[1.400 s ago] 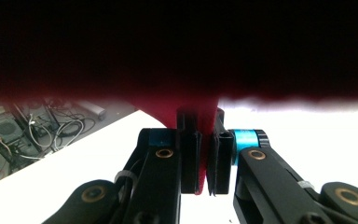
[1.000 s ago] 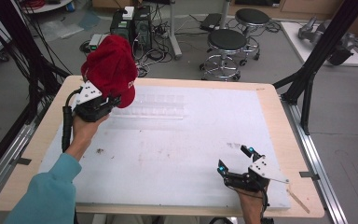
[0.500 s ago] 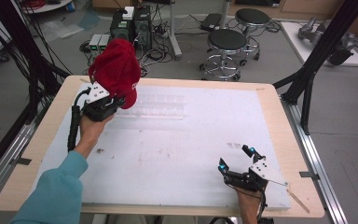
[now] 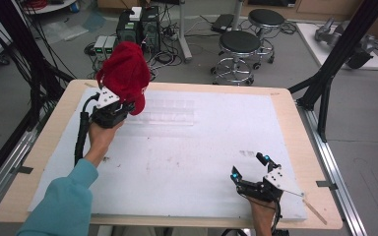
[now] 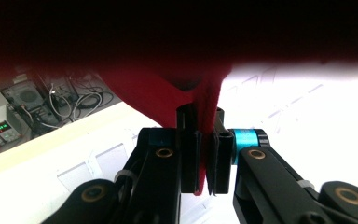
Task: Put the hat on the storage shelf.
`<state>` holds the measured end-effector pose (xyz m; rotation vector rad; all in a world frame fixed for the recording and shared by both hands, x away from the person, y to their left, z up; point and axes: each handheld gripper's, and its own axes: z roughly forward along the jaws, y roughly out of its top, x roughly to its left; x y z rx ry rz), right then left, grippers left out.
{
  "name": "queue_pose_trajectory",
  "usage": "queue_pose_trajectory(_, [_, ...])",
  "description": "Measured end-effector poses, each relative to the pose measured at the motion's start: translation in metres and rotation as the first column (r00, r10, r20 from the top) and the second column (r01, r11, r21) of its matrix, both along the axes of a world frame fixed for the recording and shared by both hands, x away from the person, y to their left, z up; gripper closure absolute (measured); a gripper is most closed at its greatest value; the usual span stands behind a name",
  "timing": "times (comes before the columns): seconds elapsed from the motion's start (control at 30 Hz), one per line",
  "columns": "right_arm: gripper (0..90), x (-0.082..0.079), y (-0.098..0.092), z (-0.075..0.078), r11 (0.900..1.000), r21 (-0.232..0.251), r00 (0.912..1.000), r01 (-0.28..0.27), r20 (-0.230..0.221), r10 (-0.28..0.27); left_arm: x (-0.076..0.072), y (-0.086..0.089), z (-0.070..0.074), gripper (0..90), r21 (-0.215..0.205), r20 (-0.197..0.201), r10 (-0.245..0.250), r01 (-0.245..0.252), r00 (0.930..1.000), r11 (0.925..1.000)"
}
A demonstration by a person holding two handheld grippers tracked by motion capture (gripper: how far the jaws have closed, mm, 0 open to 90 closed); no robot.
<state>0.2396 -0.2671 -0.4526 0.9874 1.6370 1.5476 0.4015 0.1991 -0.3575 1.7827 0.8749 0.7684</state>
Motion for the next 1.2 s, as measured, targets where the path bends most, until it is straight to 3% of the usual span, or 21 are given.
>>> queue_pose_trajectory(0.4, [2.0, 0.0, 0.001, 0.0, 1.0, -0.006, 1.0, 0.005, 0.006, -0.005, 0.0, -0.004, -0.004, 85.3, 0.004, 0.004, 0.008, -0.008, 1.0, 1.0])
queue_pose_trajectory(0.43, [2.0, 0.0, 0.001, 0.0, 1.0, -0.006, 1.0, 0.006, 0.006, -0.006, 0.001, -0.005, -0.008, 85.3, 0.012, -0.016, 0.012, -0.012, 0.9998, 0.9999])
queue_pose_trajectory(0.7, [2.0, 0.0, 0.0, 0.0, 1.0, -0.002, 0.9999, 0.007, 0.009, -0.007, 0.003, -0.005, -0.029, 85.3, -0.017, -0.02, 0.026, -0.026, 0.9995, 0.9995])
queue_pose_trajectory(1.07, [2.0, 0.0, 0.0, 0.0, 1.0, -0.002, 0.9999, 0.007, 0.01, -0.007, 0.001, -0.005, -0.032, 84.9, -0.009, -0.031, 0.014, -0.014, 0.9994, 0.9999])
queue_pose_trajectory(1.2, [2.0, -0.001, 0.0, 0.0, 1.0, 0.001, 1.0, 0.005, 0.006, -0.005, -0.001, -0.003, -0.035, 84.3, -0.026, -0.045, 0.015, -0.016, 0.9989, 0.9995])
